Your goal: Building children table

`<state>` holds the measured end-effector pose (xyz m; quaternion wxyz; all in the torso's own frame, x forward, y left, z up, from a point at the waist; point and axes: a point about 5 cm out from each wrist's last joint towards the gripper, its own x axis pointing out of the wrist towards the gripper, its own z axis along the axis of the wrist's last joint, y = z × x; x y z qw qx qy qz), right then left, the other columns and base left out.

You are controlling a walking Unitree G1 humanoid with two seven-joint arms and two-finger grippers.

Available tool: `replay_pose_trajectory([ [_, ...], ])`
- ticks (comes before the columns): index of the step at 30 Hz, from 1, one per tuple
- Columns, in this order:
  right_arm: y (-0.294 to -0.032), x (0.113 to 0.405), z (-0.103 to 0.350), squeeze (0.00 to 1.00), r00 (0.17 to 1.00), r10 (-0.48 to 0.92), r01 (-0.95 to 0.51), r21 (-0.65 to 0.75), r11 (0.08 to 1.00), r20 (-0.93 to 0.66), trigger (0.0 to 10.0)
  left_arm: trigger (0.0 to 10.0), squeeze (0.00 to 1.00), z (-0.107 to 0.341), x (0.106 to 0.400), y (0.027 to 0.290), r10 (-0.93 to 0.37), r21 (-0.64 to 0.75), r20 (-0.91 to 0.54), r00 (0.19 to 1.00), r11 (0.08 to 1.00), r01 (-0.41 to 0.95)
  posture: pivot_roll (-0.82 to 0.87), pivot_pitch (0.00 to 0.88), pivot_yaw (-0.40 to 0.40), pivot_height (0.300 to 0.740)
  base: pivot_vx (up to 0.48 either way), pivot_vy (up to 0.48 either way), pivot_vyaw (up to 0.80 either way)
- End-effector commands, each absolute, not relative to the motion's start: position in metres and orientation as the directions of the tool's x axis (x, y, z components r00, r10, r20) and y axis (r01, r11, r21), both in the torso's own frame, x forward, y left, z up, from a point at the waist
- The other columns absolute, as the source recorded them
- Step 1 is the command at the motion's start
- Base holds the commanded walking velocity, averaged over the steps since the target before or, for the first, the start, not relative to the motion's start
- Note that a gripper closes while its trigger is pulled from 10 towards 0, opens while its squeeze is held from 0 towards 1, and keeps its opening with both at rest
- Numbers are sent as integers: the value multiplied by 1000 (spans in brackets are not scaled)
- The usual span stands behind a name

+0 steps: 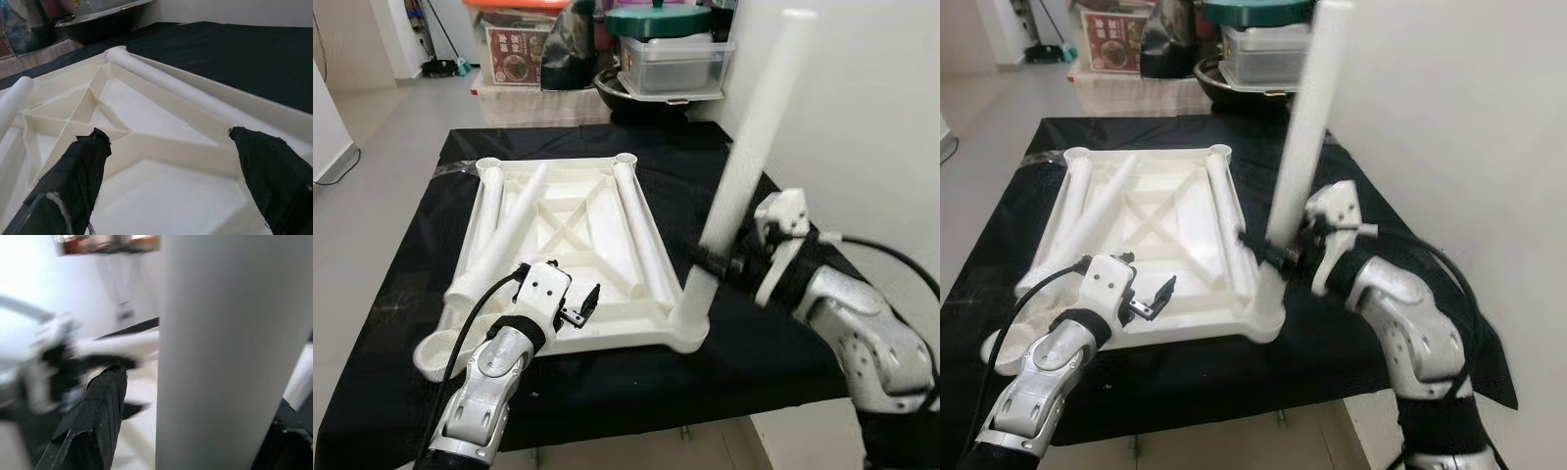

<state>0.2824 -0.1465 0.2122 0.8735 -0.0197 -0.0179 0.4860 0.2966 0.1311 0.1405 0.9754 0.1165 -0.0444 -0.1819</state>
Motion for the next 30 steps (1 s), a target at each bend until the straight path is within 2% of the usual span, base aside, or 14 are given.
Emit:
replay_pose_trajectory([
  [1, -133, 275, 206, 0, 432, 902, -901, -42, 432, -1, 4000, 10000, 0, 140, 297, 129, -370, 247, 44, 928, 904, 349, 47, 0, -98, 740, 0, 0, 0],
  [3, -130, 275, 203, 0, 427, 904, -904, -36, 427, -2, 4000, 10000, 0, 140, 297, 129, -369, 248, 45, 928, 904, 347, 47, 0, -98, 740, 0, 0, 0],
  [4, -129, 279, 200, 0, 454, 891, -891, -16, 454, 1, 0, 10000, 0, 140, 296, 131, -367, 250, 44, 929, 905, 345, 48, 0, -97, 740, 0, 0, 0],
  [7, -130, 288, 197, 0, 528, 850, -850, -2, 528, -4, 0, 10000, 0, 139, 296, 132, -366, 251, 42, 930, 905, 344, 46, 0, -96, 740, 0, 0, 0],
  [12, -166, 330, 166, 0, 946, 284, -280, 51, 959, -156, 0, 10000, 0, 138, 295, 130, -368, 251, 40, 929, 904, 347, 41, 0, -91, 740, 0, 0, 0],
  [18, -187, 326, 156, 0, 983, -27, 34, 34, 999, -184, 0, 10000, 0, 139, 295, 129, -372, 250, 41, 927, 902, 351, 34, 0, -87, 740, 0, 0, 0],
  [19, -183, 322, 157, 0, 983, -46, 54, 38, 998, -178, 4471, 10000, 0, 138, 295, 130, -373, 250, 40, 927, 902, 352, 34, 0, -86, 740, 0, 0, 0],
  [20, -183, 322, 157, 0, 983, -46, 54, 38, 998, -178, 4471, 10000, 0, 138, 295, 130, -373, 250, 40, 927, 902, 352, 34, 0, -86, 740, 0, 0, 0],
  [21, -173, 320, 159, 0, 986, -3, 10, 42, 999, -168, 10000, 10000, 0, 138, 295, 130, -374, 249, 38, 927, 902, 354, 34, 0, -86, 740, 0, 0, 0],
  [24, -157, 318, 167, 0, 990, 86, -77, 75, 994, -112, 10000, 10000, 0, 138, 294, 130, -375, 248, 36, 926, 901, 356, 34, 0, -86, 740, 0, 0, 0],
  [25, -152, 318, 173, 1000, 989, 131, -122, 117, 986, -72, 10000, 10000, 0, 138, 294, 130, -377, 248, 36, 926, 901, 357, 34, 0, -86, 740, 0, 0, 0],
  [28, -145, 321, 182, 1000, 982, 187, -181, 160, 970, -24, 10000, 10000, 0, 138, 295, 129, -378, 247, 37, 925, 900, 358, 30, 0, -83, 740, 0, 0, 0],
  [29, -139, 322, 191, 0, 961, 274, -273, 186, 944, 18, 10000, 10000, 0, 138, 296, 129, -378, 247, 38, 925, 901, 357, 29, 0, -84, 740, 0, 0, 0],
  [30, -139, 322, 191, 0, 961, 274, -273, 186, 944, 18, 10000, 10000, 0, 138, 296, 129, -378, 247, 38, 925, 901, 357, 29, 0, -84, 740, 0, 0, 0],
])
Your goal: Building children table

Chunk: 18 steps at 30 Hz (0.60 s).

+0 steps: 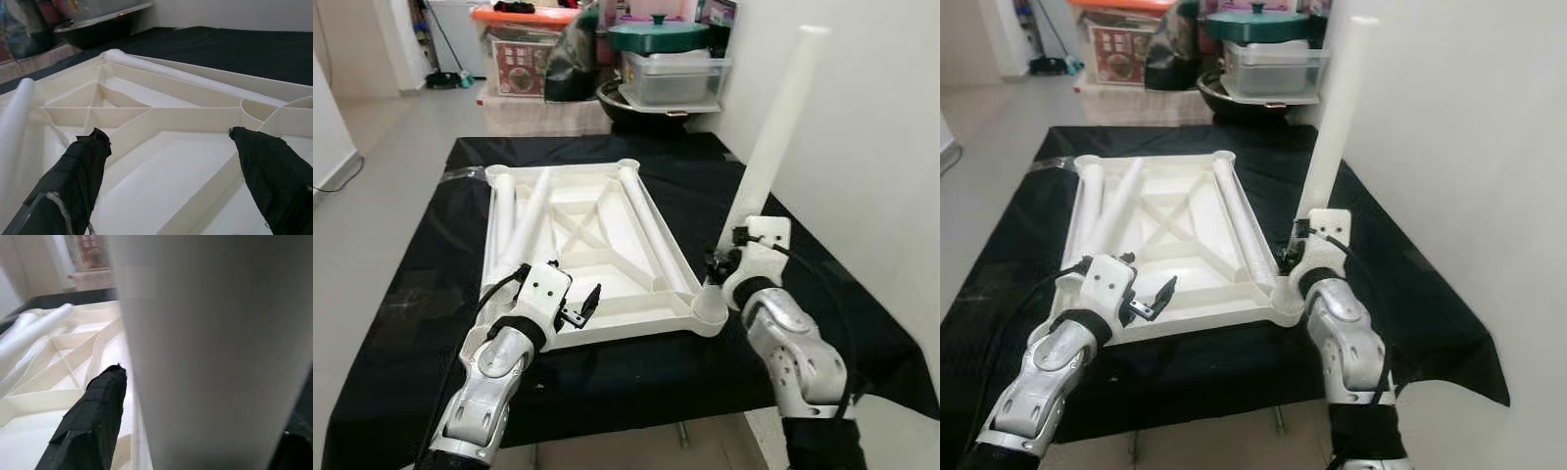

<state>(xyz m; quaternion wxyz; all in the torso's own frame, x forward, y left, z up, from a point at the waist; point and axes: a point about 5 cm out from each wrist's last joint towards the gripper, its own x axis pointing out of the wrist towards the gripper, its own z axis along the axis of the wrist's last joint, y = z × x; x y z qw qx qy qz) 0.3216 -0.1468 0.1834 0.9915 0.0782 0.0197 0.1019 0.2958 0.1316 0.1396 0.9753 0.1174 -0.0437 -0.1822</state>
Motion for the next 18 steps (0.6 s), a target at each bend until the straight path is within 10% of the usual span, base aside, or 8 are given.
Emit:
replay_pose_trajectory([
  [1, -135, 323, 198, 0, 944, 325, -328, 199, 923, 47, 10000, 10000, 0, 138, 296, 129, -377, 247, 39, 925, 901, 357, 29, 0, -84, 740, 0, 0, 0],
  [5, -116, 300, 228, 0, 720, 659, -692, 160, 704, 217, 10000, 10000, 0, 138, 296, 128, -377, 246, 40, 925, 901, 357, 31, 0, -88, 740, 0, 0, 0],
  [11, -98, 276, 216, 0, 520, 843, -854, 106, 509, 139, 10000, 10000, 0, 137, 295, 129, -370, 245, 38, 928, 904, 350, 43, 0, -100, 740, 0, 0, 0],
  [12, -95, 277, 206, 0, 526, 846, -850, 92, 518, 90, 4000, 10000, 0, 138, 295, 130, -368, 246, 38, 929, 905, 348, 45, 0, -101, 740, 0, 0, 0],
  [13, -95, 277, 206, 0, 526, 846, -850, 92, 518, 90, 4000, 10000, 0, 138, 295, 130, -368, 246, 38, 929, 905, 348, 45, 0, -101, 740, 0, 0, 0],
  [14, -93, 279, 193, 0, 553, 832, -831, 90, 549, 32, 0, 10000, 0, 138, 295, 131, -365, 246, 38, 930, 906, 345, 49, 0, -101, 740, 0, 0, 0],
  [18, -99, 288, 183, 0, 635, 772, -765, 127, 632, -16, 0, 10000, 0, 137, 294, 131, -364, 246, 37, 931, 906, 344, 45, 0, -94, 740, 0, 0, 0],
])
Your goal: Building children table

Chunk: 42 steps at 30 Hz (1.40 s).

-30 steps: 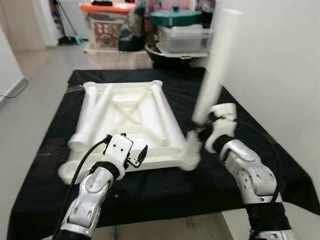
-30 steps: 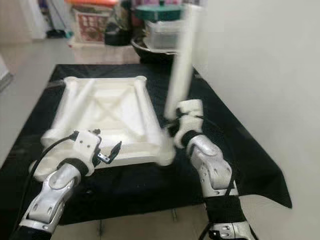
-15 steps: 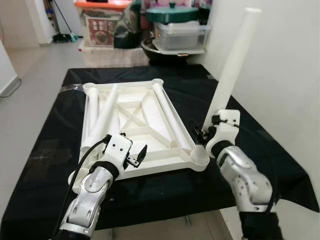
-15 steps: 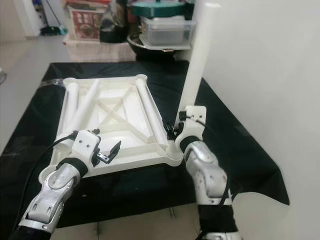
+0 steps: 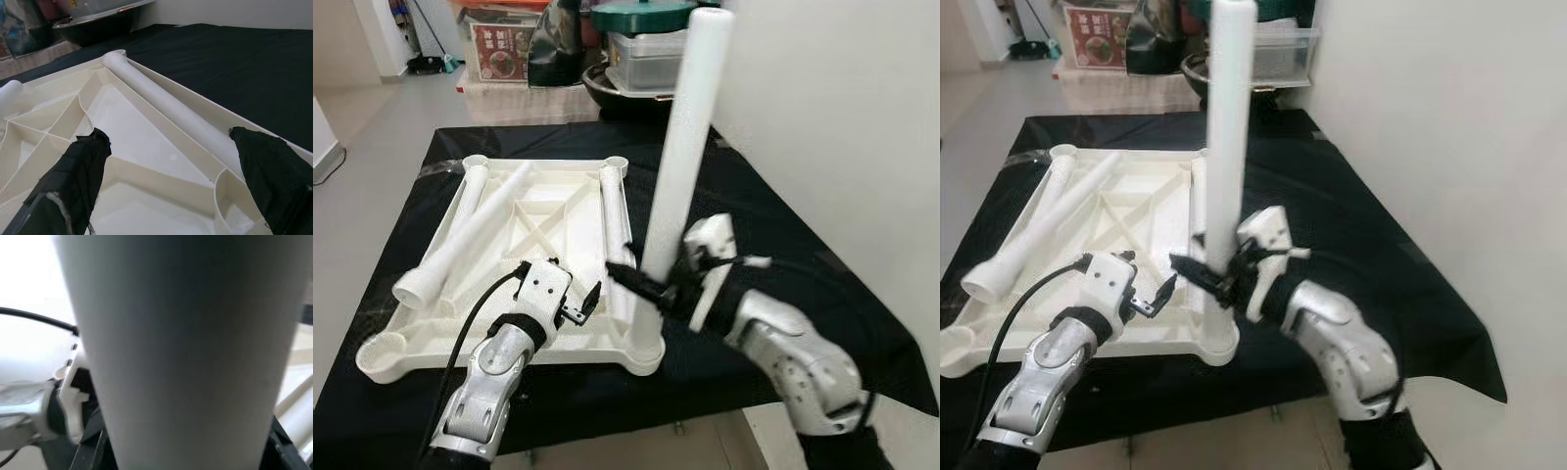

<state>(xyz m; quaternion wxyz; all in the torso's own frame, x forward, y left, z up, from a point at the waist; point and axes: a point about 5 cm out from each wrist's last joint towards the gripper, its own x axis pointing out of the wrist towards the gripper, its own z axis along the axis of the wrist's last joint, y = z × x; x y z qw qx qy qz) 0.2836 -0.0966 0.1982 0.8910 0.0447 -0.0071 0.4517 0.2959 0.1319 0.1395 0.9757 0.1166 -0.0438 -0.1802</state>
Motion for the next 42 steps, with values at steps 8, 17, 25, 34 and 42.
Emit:
replay_pose_trajectory([
  [8, -171, 332, 155, 0, 967, 119, -103, 83, 991, -223, 0, 10000, 0, 138, 296, 130, -375, 250, 34, 927, 901, 355, 38, 0, -81, 740, 0, 0, 0],
  [17, -173, 334, 169, 0, 986, 74, -58, 109, 992, -148, 10000, 10000, 0, 137, 294, 130, -381, 248, 30, 924, 898, 362, 29, 0, -75, 740, 0, 0, 0],
  [25, -145, 330, 196, 1000, 943, 332, -329, 233, 915, 27, 10000, 10000, 0, 138, 295, 130, -378, 246, 34, 925, 900, 359, 36, 0, -83, 740, 0, 0, 0],
  [34, -109, 282, 220, 0, 537, 833, -842, 139, 521, 134, 10000, 10000, 0, 138, 295, 129, -382, 242, 36, 923, 900, 363, 31, 0, -82, 740, 0, 0, 0],
  [42, -106, 269, 203, 0, 431, 902, -899, 87, 428, 15, 0, 10000, 0, 138, 296, 128, -383, 241, 38, 923, 900, 363, 33, 0, -86, 740, 0, 0, 0],
])
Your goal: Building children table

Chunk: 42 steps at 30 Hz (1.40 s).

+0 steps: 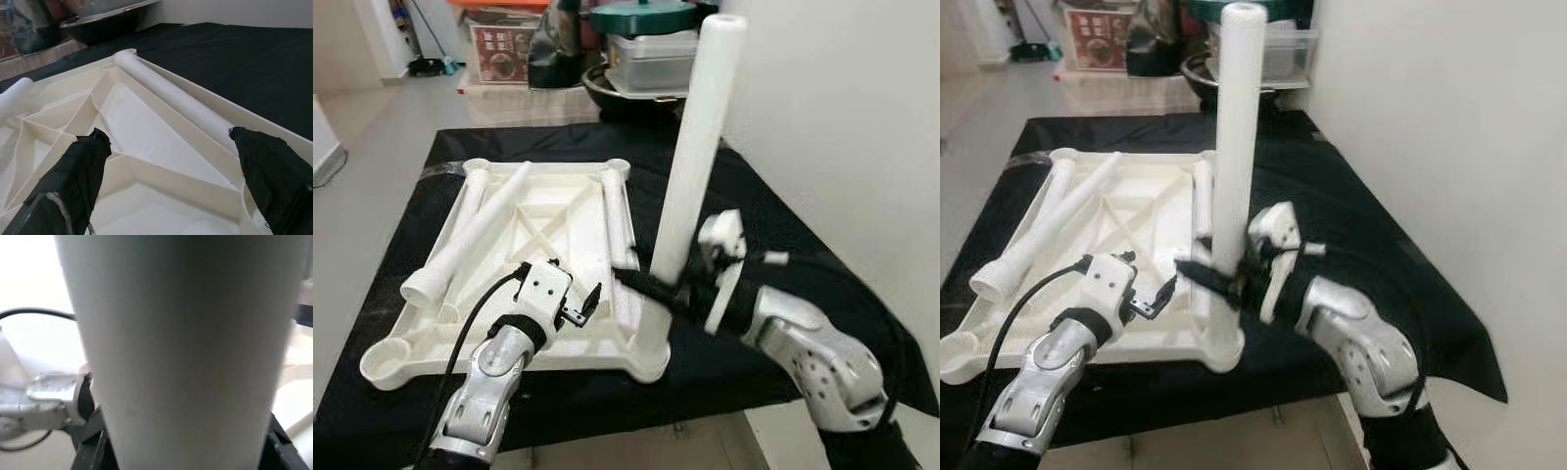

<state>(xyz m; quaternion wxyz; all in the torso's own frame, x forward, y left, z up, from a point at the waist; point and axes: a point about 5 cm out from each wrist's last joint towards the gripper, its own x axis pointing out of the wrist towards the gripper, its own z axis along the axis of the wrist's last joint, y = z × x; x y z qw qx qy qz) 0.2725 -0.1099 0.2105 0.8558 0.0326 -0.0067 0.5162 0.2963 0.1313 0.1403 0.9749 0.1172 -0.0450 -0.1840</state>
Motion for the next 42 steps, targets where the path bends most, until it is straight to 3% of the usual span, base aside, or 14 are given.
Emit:
replay_pose_trajectory([
  [1, -106, 269, 203, 0, 431, 902, -899, 87, 428, 15, 0, 10000, 0, 138, 296, 128, -383, 241, 38, 923, 900, 363, 33, 0, -86, 740, 0, 0, 0],
  [3, -109, 278, 197, 0, 510, 860, -855, 102, 509, -26, 0, 10000, 0, 137, 295, 128, -383, 241, 37, 923, 900, 364, 33, 0, -84, 740, 0, 0, 0],
  [4, -125, 310, 180, 0, 751, 647, -632, 141, 762, -131, 0, 10000, 0, 137, 295, 128, -385, 241, 35, 922, 899, 366, 32, 0, -83, 740, 0, 0, 0],
  [8, -156, 333, 165, 0, 919, 333, -305, 152, 940, -213, 0, 10000, 0, 138, 296, 128, -386, 243, 36, 922, 898, 366, 34, 0, -82, 740, 0, 0, 0],
  [19, -176, 324, 145, 0, 958, -8, 39, 103, 994, -286, 118, 10000, 0, 136, 295, 127, -388, 244, 33, 921, 897, 369, 28, 0, -77, 740, 0, 0, 0],
  [20, -168, 324, 147, 0, 961, 16, 16, 114, 993, -277, 10000, 10000, 0, 136, 295, 126, -390, 243, 33, 920, 896, 371, 27, 0, -76, 740, 0, 0, 0],
  [21, -161, 325, 152, 290, 967, 54, -22, 132, 991, -249, 10000, 10000, 0, 136, 296, 126, -391, 243, 35, 920, 896, 372, 28, 0, -75, 740, 0, 0, 0],
  [22, -161, 325, 152, 290, 967, 54, -22, 132, 991, -249, 10000, 10000, 0, 136, 296, 126, -391, 243, 35, 920, 896, 372, 28, 0, -75, 740, 0, 0, 0],
  [23, -154, 327, 160, 1000, 973, 106, -75, 155, 985, -203, 10000, 10000, 0, 137, 296, 126, -392, 243, 36, 919, 896, 372, 26, 0, -76, 740, 0, 0, 0],
  [27, -148, 331, 172, 992, 973, 176, -146, 198, 969, -148, 10000, 10000, 0, 138, 297, 126, -391, 244, 37, 919, 896, 371, 27, 0, -78, 740, 0, 0, 0],
  [28, -144, 333, 181, 0, 960, 262, -232, 235, 944, -102, 10000, 10000, 0, 138, 297, 127, -390, 244, 38, 920, 896, 370, 25, 0, -77, 740, 0, 0, 0],
  [32, -116, 309, 228, 0, 722, 674, -690, 240, 683, 156, 10000, 10000, 0, 137, 297, 126, -390, 242, 37, 920, 897, 370, 23, 0, -81, 740, 0, 0, 0],
  [41, -95, 272, 221, 0, 428, 895, -904, 75, 421, 130, 10000, 10000, 0, 137, 296, 128, -379, 240, 41, 925, 902, 359, 43, 0, -98, 740, 0, 0, 0],
  [42, -94, 273, 215, 0, 431, 895, -902, 83, 423, 114, 0, 10000, 0, 136, 295, 129, -375, 241, 39, 926, 903, 356, 44, 0, -96, 740, 0, 0, 0],
])
